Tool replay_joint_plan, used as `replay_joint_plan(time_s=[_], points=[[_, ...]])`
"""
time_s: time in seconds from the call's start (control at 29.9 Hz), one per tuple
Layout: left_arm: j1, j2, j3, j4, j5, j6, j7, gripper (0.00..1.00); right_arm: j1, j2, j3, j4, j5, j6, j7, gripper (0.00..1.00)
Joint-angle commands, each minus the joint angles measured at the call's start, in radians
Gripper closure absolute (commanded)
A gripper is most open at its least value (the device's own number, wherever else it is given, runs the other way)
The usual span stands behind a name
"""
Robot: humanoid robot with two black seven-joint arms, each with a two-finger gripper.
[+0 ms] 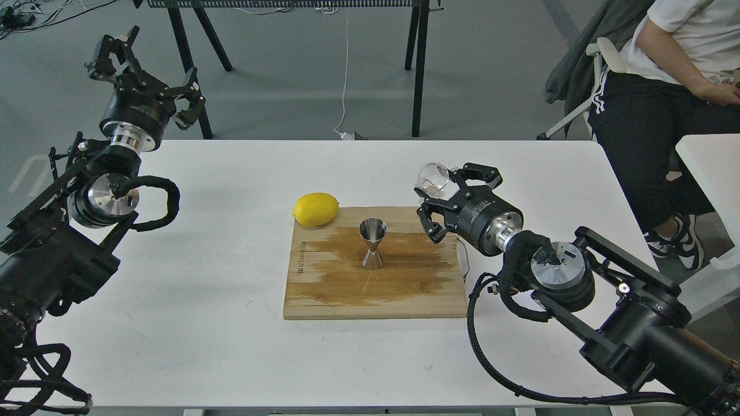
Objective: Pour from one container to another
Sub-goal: 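Lift the glass cup with the right gripper and move it above the jigger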
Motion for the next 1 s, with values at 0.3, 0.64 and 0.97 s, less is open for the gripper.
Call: replay_joint_plan(time_s=[0.3, 0.64, 0.97], points=[[0.003, 0.001, 0.000, 0.001, 0.002, -0.001, -0.001, 0.00, 0.038, 0.045, -0.106, -0.006, -0.285, -0.091, 0.006, 0.78], [0.005, -0.005, 0.000, 0.001, 0.002, 0.001, -0.001, 0.00, 0.084, 0.053, -0.209, -0.030, -0.452, -0.119, 0.025, 0.78], [0.005, -0.002, 0.000, 0.002, 0.002, 0.001, -0.001, 0.00, 0.091, 0.070, -0.238, -0.033, -0.565, -0.119, 0.026, 0.78]])
